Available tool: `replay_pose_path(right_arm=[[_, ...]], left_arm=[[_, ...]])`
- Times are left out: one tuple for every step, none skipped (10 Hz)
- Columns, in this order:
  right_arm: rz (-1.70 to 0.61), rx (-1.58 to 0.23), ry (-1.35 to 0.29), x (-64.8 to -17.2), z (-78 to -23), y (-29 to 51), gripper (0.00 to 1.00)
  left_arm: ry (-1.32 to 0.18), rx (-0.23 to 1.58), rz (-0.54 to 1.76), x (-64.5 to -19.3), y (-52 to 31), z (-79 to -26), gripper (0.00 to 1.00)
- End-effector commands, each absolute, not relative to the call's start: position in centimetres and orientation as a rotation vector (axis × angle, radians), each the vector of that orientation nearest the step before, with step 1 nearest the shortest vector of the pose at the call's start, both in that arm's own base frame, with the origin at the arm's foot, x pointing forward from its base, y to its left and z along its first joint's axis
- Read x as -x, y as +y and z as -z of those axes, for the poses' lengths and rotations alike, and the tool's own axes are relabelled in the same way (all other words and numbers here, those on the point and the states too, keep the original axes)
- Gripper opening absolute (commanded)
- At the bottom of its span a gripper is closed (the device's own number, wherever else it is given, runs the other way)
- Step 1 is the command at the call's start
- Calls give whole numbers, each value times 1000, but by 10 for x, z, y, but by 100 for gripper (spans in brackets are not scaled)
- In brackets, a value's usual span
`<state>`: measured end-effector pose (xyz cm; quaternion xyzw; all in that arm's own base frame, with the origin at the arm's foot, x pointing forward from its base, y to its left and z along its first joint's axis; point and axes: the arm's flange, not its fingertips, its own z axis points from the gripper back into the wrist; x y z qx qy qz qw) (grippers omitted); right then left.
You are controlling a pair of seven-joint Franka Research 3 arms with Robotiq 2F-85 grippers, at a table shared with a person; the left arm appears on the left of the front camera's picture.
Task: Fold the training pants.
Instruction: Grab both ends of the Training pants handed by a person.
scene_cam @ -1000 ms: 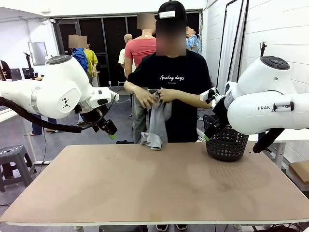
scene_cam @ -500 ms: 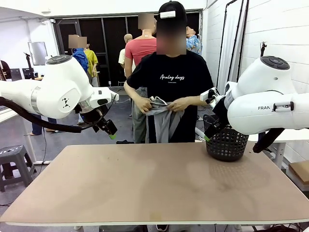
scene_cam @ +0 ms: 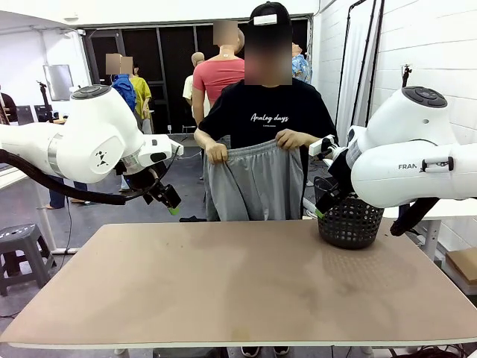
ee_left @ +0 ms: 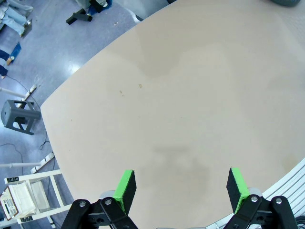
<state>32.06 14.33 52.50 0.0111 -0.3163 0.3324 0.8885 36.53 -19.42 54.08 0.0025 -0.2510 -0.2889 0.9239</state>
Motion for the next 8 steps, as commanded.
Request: replay_pose_path(right_arm=[[-690, -25, -666, -321, -525, 144, 100], [-690, -25, -666, -321, -525, 144, 100], [-690, -25, -666, -321, -525, 144, 100], [-690, -25, -666, -321, -525, 144, 100], [-690, -25, -666, -321, -525, 144, 100], [-690, -25, -666, -321, -525, 144, 100], [-690, -25, -666, -321, -525, 144, 100], [-690, -25, -666, -321, -525, 144, 100]], left_arm=[[-524, -3, 599, -365, -193, -541, 100], [-524, -3, 599, -365, -193, -541, 100], [-524, -3, 599, -365, -193, -541, 100], [-524, -3, 599, -365, -193, -541, 100], [-524, -3, 599, -365, -193, -541, 100], [-524, -3, 599, -365, -193, -541, 100], [-524, -3, 599, -365, -193, -541, 100], [-524, -3, 599, -365, -193, -541, 100]])
